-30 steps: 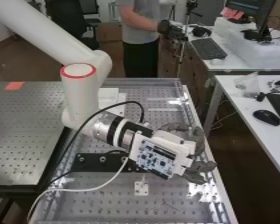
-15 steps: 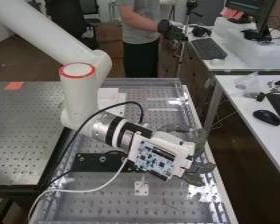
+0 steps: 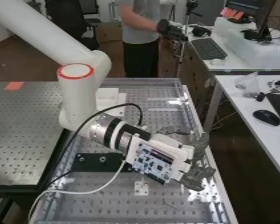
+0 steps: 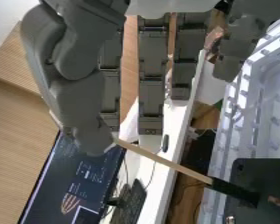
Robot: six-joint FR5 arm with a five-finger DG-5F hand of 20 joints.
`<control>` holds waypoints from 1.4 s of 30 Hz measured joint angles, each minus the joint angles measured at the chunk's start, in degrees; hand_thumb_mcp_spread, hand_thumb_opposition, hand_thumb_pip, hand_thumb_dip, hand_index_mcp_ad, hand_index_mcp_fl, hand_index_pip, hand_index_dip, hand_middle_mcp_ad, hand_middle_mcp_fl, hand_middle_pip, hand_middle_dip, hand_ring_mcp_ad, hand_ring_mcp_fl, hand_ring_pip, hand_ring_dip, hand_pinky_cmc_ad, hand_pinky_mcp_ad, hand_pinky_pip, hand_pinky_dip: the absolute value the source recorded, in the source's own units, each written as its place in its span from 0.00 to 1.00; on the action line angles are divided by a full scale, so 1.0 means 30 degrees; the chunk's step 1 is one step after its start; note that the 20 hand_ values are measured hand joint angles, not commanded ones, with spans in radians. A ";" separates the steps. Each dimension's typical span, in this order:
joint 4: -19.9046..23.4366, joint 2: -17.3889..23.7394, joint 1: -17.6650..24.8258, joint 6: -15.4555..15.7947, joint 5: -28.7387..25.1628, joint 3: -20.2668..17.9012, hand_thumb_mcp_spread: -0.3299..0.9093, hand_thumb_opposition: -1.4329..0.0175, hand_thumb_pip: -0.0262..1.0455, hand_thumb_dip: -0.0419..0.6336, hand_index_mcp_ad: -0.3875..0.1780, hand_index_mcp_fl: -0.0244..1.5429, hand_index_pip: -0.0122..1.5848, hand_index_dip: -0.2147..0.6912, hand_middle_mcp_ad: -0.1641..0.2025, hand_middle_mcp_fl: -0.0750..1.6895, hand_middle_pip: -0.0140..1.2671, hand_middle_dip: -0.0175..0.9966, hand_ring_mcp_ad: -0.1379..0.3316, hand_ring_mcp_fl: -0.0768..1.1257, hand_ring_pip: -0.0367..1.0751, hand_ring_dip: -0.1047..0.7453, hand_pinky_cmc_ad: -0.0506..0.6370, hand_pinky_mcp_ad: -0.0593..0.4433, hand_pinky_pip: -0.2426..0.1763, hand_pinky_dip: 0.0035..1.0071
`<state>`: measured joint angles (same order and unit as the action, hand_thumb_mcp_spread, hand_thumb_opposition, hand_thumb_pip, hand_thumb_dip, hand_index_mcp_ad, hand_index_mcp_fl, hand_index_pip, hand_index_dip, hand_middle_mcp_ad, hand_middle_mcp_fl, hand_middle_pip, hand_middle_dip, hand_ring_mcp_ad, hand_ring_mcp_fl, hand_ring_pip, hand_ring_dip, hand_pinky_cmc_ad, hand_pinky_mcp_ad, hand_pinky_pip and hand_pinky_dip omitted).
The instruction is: Grab the chopstick and place it in the clear container
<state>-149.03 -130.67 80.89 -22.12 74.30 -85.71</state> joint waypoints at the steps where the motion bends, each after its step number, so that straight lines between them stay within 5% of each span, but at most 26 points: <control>1: 0.0004 0.0007 -0.0006 0.0006 0.0007 -0.0007 0.69 0.37 0.53 0.52 0.29 0.54 0.38 0.49 0.61 0.63 0.14 0.65 0.51 0.44 0.13 0.63 0.64 0.77 0.68 0.18; 18: 0.0192 0.0050 0.0033 -0.0045 -0.0153 -0.0084 0.69 0.31 0.48 0.49 0.28 0.63 0.44 0.49 0.61 0.65 0.14 0.65 0.49 0.47 0.12 0.63 0.63 0.77 0.72 0.18; 42: 0.0076 0.0121 0.0066 0.0383 -0.0298 -0.0035 0.80 0.28 0.43 0.49 0.27 0.68 0.41 0.54 0.61 0.73 0.19 0.65 0.49 0.54 0.14 0.70 0.63 0.78 0.76 0.17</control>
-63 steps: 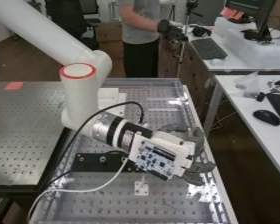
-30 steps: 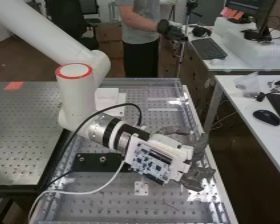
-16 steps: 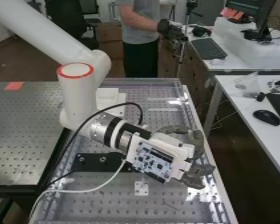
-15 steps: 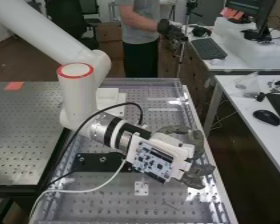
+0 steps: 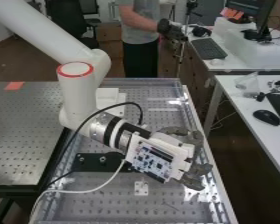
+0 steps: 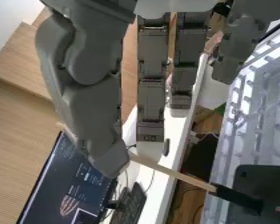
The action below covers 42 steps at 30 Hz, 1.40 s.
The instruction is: Grab the chopstick and place it in the clear container
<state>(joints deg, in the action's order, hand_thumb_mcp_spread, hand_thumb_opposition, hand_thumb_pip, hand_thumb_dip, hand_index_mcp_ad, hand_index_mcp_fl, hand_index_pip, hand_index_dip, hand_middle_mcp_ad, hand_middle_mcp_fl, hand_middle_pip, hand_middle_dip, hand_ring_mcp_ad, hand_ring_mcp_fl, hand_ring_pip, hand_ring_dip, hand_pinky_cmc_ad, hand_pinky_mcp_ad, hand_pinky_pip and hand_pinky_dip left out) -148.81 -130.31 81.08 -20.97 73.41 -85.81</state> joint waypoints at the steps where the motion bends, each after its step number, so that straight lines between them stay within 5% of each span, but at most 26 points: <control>1: 0.0001 0.0001 -0.0002 0.0010 -0.0004 -0.0001 0.82 0.28 0.43 0.48 0.26 0.68 0.40 0.54 0.61 0.73 0.19 0.65 0.49 0.54 0.14 0.70 0.63 0.77 0.76 0.17; 25: 0.0553 0.0521 0.0004 0.1394 0.0122 0.0333 0.86 0.26 0.43 0.48 0.37 0.76 0.30 0.62 0.61 0.79 0.17 0.65 0.48 0.56 0.14 0.72 0.62 0.78 0.76 0.17; 42: 0.0753 0.3113 0.0404 0.3671 0.0036 -0.0832 0.86 0.25 0.43 0.48 0.38 0.78 0.29 0.63 0.61 0.80 0.17 0.65 0.49 0.56 0.14 0.72 0.61 0.80 0.79 0.18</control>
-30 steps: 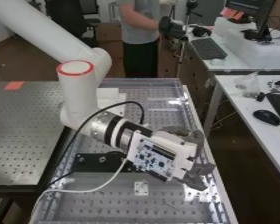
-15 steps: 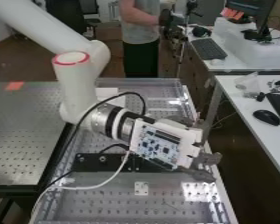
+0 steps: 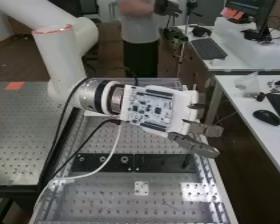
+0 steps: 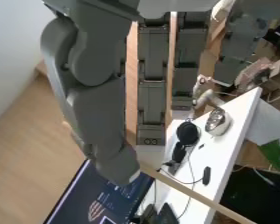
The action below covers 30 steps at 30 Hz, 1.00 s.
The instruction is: Grab the chopstick and place it in the clear container
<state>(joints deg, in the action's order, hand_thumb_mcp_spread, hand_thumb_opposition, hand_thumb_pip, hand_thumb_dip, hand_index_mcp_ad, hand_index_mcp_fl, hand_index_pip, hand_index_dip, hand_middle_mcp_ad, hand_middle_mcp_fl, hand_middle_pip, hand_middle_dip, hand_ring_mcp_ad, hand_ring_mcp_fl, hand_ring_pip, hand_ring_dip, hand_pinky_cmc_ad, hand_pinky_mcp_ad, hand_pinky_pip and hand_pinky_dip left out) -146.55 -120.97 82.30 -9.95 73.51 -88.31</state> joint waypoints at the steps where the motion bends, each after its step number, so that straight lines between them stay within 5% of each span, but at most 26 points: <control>1: 0.0004 0.0265 0.0128 0.0155 -0.0030 -0.0180 0.86 0.25 0.43 0.48 0.38 0.78 0.28 0.63 0.61 0.80 0.17 0.65 0.49 0.56 0.14 0.72 0.60 0.80 0.79 0.18; 15: -0.0586 0.3140 0.4049 0.1004 -0.1630 -0.2697 0.85 0.25 0.43 0.48 0.38 0.78 0.27 0.64 0.61 0.81 0.17 0.65 0.48 0.57 0.14 0.72 0.60 0.81 0.81 0.18; 30: -0.3153 0.3365 0.8215 0.0231 -0.4435 -0.2703 0.86 0.25 0.43 0.48 0.38 0.79 0.27 0.64 0.60 0.81 0.17 0.65 0.48 0.57 0.14 0.72 0.61 0.81 0.81 0.18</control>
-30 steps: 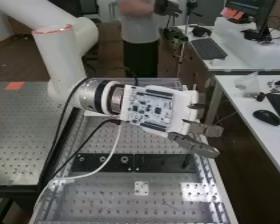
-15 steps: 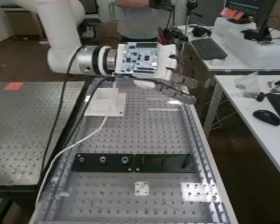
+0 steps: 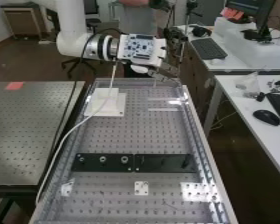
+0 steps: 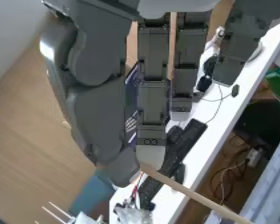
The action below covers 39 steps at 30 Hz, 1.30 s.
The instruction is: Grab the chopstick and place it in the clear container
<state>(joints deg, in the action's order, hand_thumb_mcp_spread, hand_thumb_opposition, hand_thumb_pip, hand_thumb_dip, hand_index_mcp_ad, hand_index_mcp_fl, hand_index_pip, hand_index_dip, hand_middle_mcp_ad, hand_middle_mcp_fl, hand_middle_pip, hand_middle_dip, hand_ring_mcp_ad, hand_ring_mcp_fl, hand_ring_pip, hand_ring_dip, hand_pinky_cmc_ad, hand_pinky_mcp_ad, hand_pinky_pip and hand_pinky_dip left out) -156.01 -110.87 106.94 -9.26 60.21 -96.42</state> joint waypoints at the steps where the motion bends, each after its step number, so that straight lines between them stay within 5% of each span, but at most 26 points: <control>1: -0.0076 -0.0049 0.0097 -0.0067 -0.0045 0.0039 0.86 0.25 0.43 0.48 0.38 0.79 0.27 0.64 0.60 0.81 0.17 0.65 0.48 0.57 0.14 0.72 0.61 0.81 0.81 0.18; 17: -0.2990 -0.2052 0.0288 -0.1827 -0.0290 0.1494 0.86 0.25 0.43 0.48 0.38 0.79 0.27 0.64 0.60 0.81 0.17 0.65 0.48 0.57 0.14 0.72 0.61 0.81 0.81 0.18; 39: -0.4539 -0.3448 0.0006 -0.2450 0.0575 0.2585 0.87 0.25 0.43 0.48 0.38 0.79 0.27 0.64 0.60 0.81 0.17 0.65 0.47 0.57 0.14 0.72 0.61 0.81 0.81 0.18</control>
<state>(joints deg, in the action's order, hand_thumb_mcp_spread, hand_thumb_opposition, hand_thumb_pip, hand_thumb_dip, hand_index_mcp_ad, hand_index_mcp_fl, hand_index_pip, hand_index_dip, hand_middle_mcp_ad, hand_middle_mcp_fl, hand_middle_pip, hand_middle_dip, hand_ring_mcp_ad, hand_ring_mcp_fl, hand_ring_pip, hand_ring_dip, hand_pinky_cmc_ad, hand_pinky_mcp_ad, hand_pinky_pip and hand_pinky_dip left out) -169.63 -121.22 106.96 -16.61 61.93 -88.66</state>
